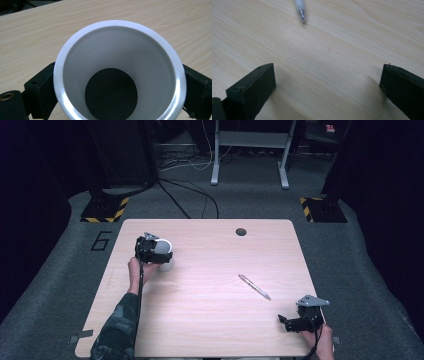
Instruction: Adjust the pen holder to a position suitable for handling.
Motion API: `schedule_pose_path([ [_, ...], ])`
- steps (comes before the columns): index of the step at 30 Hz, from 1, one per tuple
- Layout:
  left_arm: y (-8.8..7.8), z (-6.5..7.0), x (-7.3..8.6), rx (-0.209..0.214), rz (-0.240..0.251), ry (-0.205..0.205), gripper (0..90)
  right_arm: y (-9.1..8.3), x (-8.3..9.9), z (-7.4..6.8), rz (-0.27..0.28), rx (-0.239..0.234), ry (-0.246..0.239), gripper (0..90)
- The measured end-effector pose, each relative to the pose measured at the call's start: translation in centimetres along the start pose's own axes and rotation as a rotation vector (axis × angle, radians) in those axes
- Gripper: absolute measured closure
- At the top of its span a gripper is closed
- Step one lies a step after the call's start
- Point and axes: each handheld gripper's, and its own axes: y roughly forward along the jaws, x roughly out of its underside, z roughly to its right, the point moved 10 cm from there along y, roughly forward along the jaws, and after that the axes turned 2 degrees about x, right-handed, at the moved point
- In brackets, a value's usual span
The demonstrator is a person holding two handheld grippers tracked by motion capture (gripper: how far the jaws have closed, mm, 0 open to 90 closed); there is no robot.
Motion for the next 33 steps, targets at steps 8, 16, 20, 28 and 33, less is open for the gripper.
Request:
schedule_pose_path([
  [8,0.0,0.8,-0.1,0.024,-0.001,0.006,6.7,0.0,0.0,0.0,-0.001,-0.001,0.0,0.0],
  [16,-0.1,2.0,0.1,0.05,0.001,0.024,6.7,0.0,0.0,-0.1,-0.002,-0.004,0.009,0.0],
  [20,-0.1,2.4,0.1,0.058,0.005,0.026,6.7,0.0,0.0,-0.1,-0.001,-0.004,0.009,0.0],
  [28,-0.5,3.6,-0.6,0.072,0.028,0.048,6.7,0.0,0.0,-0.1,0.0,-0.004,0.007,0.0],
  [33,-0.6,4.6,-1.0,0.09,0.047,0.043,6.7,0.0,0.0,-0.1,-0.001,-0.004,0.01,0.0],
])
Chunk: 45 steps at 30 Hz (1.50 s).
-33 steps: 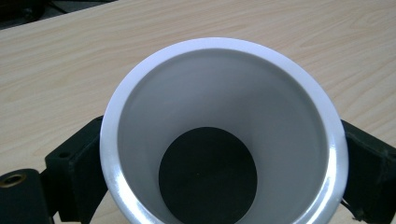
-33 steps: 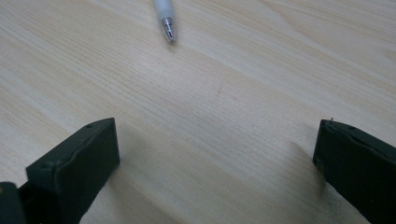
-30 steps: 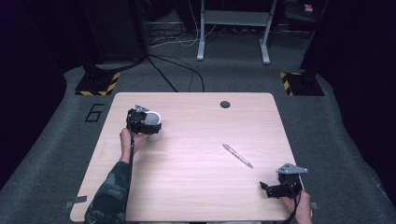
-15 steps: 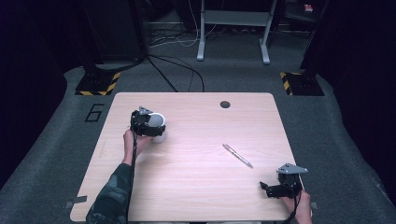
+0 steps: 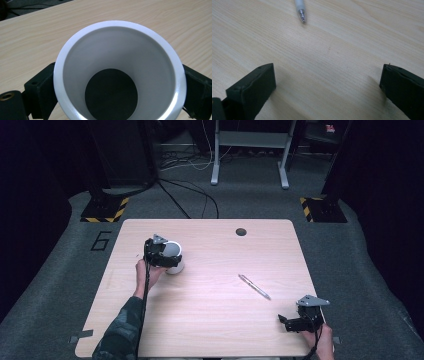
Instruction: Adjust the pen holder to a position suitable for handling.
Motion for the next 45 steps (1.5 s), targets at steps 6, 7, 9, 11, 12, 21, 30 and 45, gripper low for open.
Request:
schedule_pose_path([
  [6,-0.1,1.6,-0.7,0.025,0.016,0.017,6.7,0.0,0.0,0.0,-0.001,-0.001,0.0,0.0],
  [7,-0.2,1.9,-0.7,0.03,0.007,0.029,6.7,0.0,0.0,0.0,-0.001,-0.001,0.0,0.0],
  [9,-0.2,2.1,-0.9,0.03,0.015,0.03,6.7,0.0,0.0,0.0,-0.001,-0.001,0.0,0.0],
  [11,-0.3,2.6,-1.1,0.037,0.013,0.04,6.7,0.0,0.0,0.0,-0.001,-0.001,-0.001,0.0],
  [12,-0.3,3.2,-1.3,0.045,0.02,0.042,6.7,0.0,0.0,0.1,0.0,0.003,-0.008,0.0],
  [21,-0.2,5.2,-1.8,0.078,0.02,0.071,6.7,0.0,0.0,0.0,-0.001,0.0,0.0,0.0],
  [30,0.6,7.7,-1.9,0.114,0.004,0.11,6.7,0.0,0.0,0.0,-0.001,-0.001,0.0,0.0],
  [45,2.5,11.2,-1.8,0.157,-0.013,0.153,6.7,0.0,0.0,0.0,-0.001,0.0,-0.001,0.0],
])
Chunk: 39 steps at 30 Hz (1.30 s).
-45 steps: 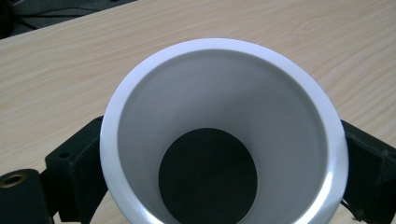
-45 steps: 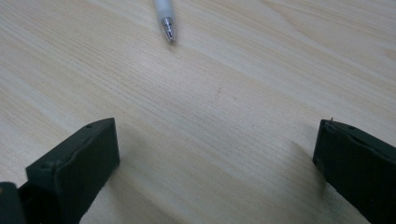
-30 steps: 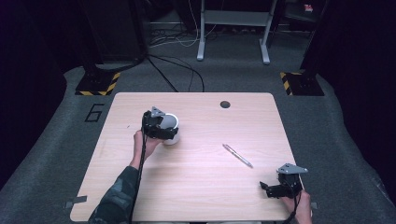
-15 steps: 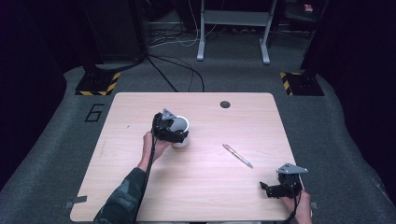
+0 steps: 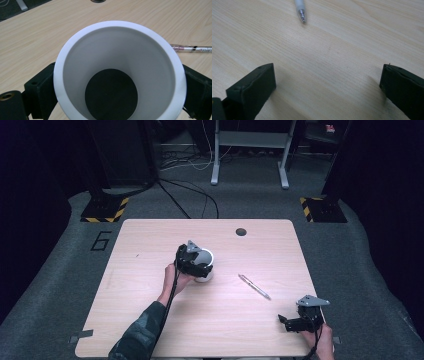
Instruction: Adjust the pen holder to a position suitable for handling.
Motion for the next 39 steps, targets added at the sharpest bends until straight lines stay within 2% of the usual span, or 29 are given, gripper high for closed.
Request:
schedule_pose_path([
  [13,1.5,1.5,0.0,0.022,-0.018,0.021,6.6,0.0,0.0,0.1,0.002,0.003,-0.008,0.0],
  [14,1.6,1.6,0.0,0.021,-0.013,0.01,6.6,0.0,0.0,0.1,0.001,0.003,-0.01,0.0],
  [15,1.7,1.6,0.0,0.019,-0.02,0.021,6.6,0.0,0.0,0.1,0.002,0.002,-0.007,0.0],
  [24,2.0,1.9,0.1,0.031,-0.002,0.001,6.4,0.0,0.0,0.1,0.002,0.004,-0.009,0.0],
  [28,1.9,1.9,0.1,0.036,-0.005,0.004,6.0,0.0,0.0,0.1,0.003,0.004,-0.008,0.0],
  [30,1.9,1.9,0.0,0.041,0.009,-0.003,5.8,0.0,0.0,0.1,0.002,0.001,-0.008,0.0],
  [31,1.7,1.8,0.1,0.049,-0.003,0.003,5.7,0.0,0.0,0.0,0.001,0.0,-0.001,0.0],
  [32,1.6,1.9,-0.1,0.049,0.015,-0.007,5.2,0.0,0.0,0.1,0.001,0.003,-0.011,0.0],
  [33,1.3,1.8,-0.2,0.05,0.021,-0.009,4.4,0.0,0.0,0.0,0.0,0.0,0.0,0.0],
  [34,1.1,1.8,-0.4,0.052,0.035,-0.008,3.9,0.0,0.0,0.1,0.002,0.002,-0.008,0.0],
  [39,-0.3,1.9,-0.7,0.068,0.047,-0.008,2.6,0.0,0.0,0.0,0.0,0.0,0.0,0.0],
])
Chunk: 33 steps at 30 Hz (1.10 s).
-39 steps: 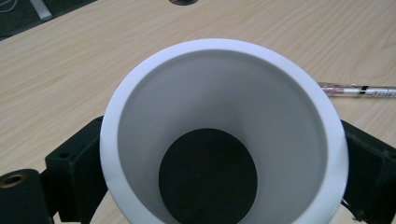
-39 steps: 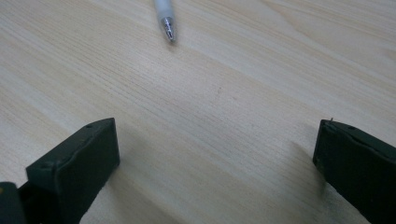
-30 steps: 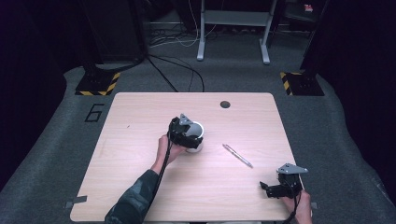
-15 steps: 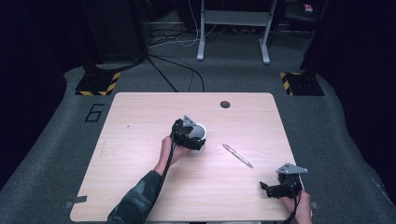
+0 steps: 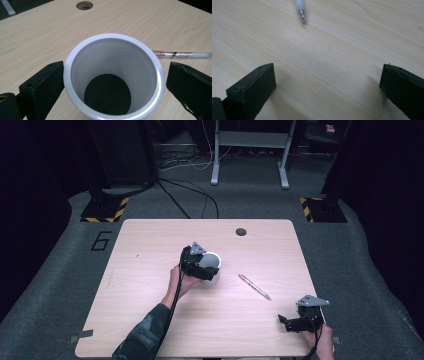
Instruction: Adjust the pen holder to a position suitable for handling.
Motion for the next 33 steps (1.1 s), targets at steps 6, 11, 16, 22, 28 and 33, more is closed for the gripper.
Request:
schedule_pose_path([
  [6,-1.8,0.1,0.4,0.002,0.01,0.002,2.7,0.0,0.0,0.1,0.001,0.002,-0.004,0.0],
  [11,-3.0,-0.1,1.2,-0.005,0.016,-0.004,2.8,0.0,0.0,0.0,0.0,0.0,0.0,0.0],
  [16,-4.2,-0.2,2.2,-0.011,0.014,-0.009,2.4,0.0,0.0,0.0,-0.002,-0.001,-0.001,0.0],
  [22,-5.5,-0.3,3.6,-0.039,0.001,-0.001,2.2,0.0,0.0,0.0,-0.001,-0.001,-0.006,0.0],
  [28,-6.4,-0.9,5.4,-0.068,-0.014,-0.005,1.3,0.0,0.0,0.0,0.0,-0.002,-0.006,0.0],
  [33,-6.9,-2.0,7.2,-0.081,-0.03,-0.031,0.2,0.0,0.0,0.0,-0.001,-0.001,-0.006,0.0],
])
